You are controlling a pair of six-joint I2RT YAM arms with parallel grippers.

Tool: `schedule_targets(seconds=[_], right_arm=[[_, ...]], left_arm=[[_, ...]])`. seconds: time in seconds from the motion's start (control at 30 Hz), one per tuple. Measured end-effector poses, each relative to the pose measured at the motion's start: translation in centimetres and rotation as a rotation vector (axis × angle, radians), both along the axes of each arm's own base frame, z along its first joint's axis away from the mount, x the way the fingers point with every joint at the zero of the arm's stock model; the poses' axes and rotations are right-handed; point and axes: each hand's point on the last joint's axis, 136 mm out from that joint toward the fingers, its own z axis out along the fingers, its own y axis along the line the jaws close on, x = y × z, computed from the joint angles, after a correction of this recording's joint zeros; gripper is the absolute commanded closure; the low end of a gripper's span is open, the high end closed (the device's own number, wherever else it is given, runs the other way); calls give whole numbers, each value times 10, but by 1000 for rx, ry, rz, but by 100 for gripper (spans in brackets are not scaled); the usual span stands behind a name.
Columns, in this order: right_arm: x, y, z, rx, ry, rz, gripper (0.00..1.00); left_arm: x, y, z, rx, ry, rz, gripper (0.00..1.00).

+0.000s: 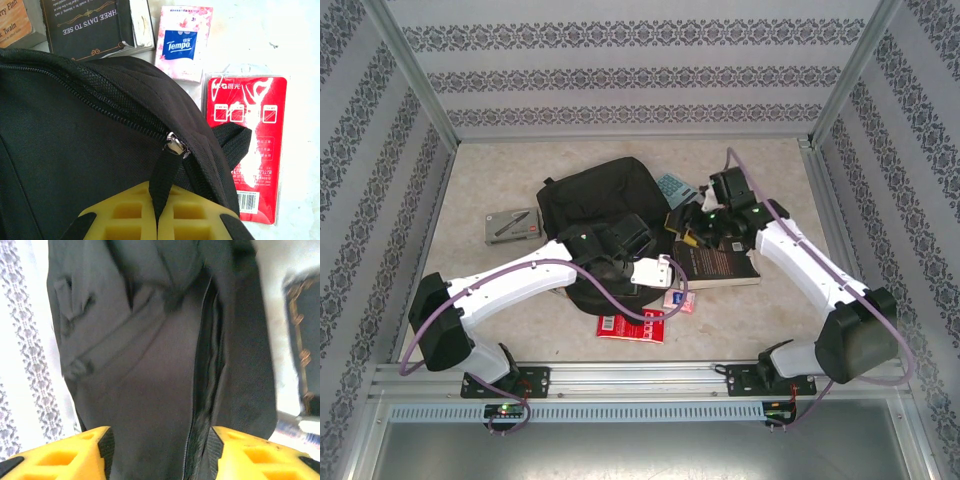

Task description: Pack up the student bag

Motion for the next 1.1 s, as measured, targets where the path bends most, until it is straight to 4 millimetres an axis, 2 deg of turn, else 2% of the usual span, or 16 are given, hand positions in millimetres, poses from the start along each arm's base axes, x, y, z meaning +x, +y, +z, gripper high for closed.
schedule_targets(seconds=[0.33, 0.47, 0.53, 0.67, 0.77, 0.8, 0.97, 1.1], right_arm=[[-42, 18, -36, -31, 111, 63, 42], [-50, 23, -42, -49, 114, 77, 43], [-53, 31, -45, -53, 112, 97, 48], [-55, 48, -60, -72, 128, 122, 69], [-53, 51, -63, -71, 130, 110, 95], [-51, 52, -62, -68, 124, 100, 100], [-46, 50, -58, -60, 94, 57, 100], [-48, 49, -54, -71, 51, 41, 100]], left_arm=[[-4, 7, -3, 4, -12, -11, 100], [-4, 8, -2, -4, -18, -10, 100], [-4, 7, -2, -18, -25, -5, 100], [-9, 12, -4, -35, -22, 13, 100], [-13, 17, -5, -38, -17, 33, 94], [-12, 19, -4, -42, -23, 44, 91], [-15, 28, 8, -94, -20, 144, 71], [-21, 36, 36, -231, 12, 311, 42]])
